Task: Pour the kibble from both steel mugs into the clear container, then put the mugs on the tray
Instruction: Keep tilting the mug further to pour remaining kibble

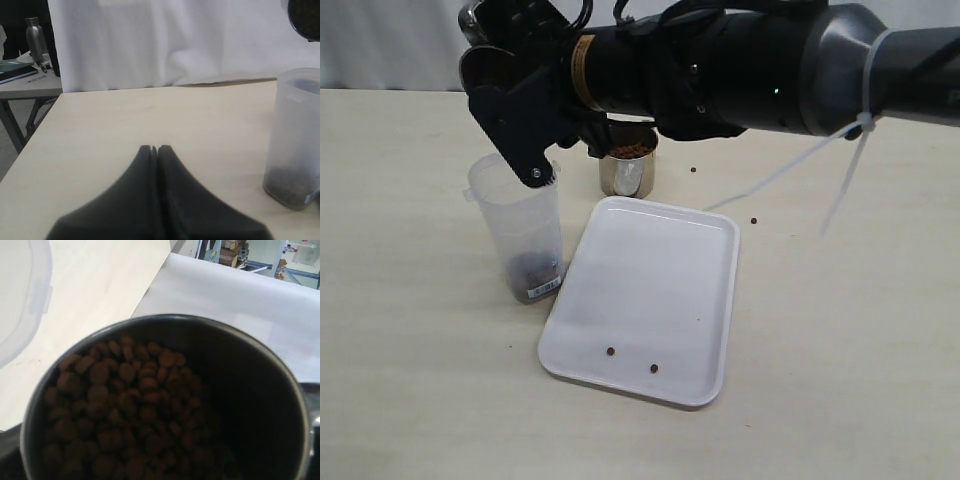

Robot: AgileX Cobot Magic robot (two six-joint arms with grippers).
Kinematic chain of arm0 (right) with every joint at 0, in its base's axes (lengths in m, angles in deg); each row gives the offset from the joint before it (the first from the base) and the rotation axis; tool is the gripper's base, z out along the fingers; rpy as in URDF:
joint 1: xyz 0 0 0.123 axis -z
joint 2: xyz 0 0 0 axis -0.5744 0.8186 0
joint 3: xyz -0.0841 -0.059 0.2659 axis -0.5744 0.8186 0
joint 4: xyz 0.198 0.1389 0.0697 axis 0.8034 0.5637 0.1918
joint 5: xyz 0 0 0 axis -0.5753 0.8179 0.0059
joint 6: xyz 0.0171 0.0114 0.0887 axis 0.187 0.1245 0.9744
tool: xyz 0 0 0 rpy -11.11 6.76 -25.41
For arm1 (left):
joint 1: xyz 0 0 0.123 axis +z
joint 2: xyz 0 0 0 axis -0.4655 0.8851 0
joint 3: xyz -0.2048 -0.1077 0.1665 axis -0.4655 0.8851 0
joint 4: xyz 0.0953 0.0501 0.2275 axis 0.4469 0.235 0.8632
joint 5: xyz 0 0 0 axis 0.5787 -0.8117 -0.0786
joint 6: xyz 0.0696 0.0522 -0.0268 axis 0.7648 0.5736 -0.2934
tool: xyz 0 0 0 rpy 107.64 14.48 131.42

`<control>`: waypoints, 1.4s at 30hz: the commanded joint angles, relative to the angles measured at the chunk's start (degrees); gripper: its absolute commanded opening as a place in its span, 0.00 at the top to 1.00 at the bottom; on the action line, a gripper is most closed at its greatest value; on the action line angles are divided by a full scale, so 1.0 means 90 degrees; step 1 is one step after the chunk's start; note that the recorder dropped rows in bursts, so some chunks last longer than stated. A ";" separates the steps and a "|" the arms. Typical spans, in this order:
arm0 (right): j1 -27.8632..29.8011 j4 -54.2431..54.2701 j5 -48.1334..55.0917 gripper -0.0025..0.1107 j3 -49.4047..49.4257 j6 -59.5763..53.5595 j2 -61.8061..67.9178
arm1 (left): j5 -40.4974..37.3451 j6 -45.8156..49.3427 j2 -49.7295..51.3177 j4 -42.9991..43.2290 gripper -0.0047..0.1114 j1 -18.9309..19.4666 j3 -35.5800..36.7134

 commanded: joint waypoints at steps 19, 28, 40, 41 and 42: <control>-0.0237 0.0003 0.0394 0.93 0.0212 -0.0034 -0.0047 | 0.0073 -0.0014 0.0031 -0.0009 0.96 0.0011 -0.0038; -0.0237 -0.0692 0.0660 0.93 0.0212 -0.0028 -0.0047 | 0.0073 -0.0014 0.0031 -0.0009 0.96 0.0011 -0.0038; -0.0237 -0.0882 0.0606 0.93 0.0212 0.0001 -0.0047 | 0.0073 -0.0014 0.0031 -0.0009 0.96 0.0011 -0.0038; -0.0237 -0.0882 0.0606 0.93 0.0212 0.0001 -0.0047 | 0.0073 -0.0014 0.0031 -0.0009 0.96 0.0011 -0.0038; -0.0237 -0.0882 0.0606 0.93 0.0212 0.0001 -0.0047 | 0.0073 -0.0014 0.0031 -0.0009 0.96 0.0011 -0.0038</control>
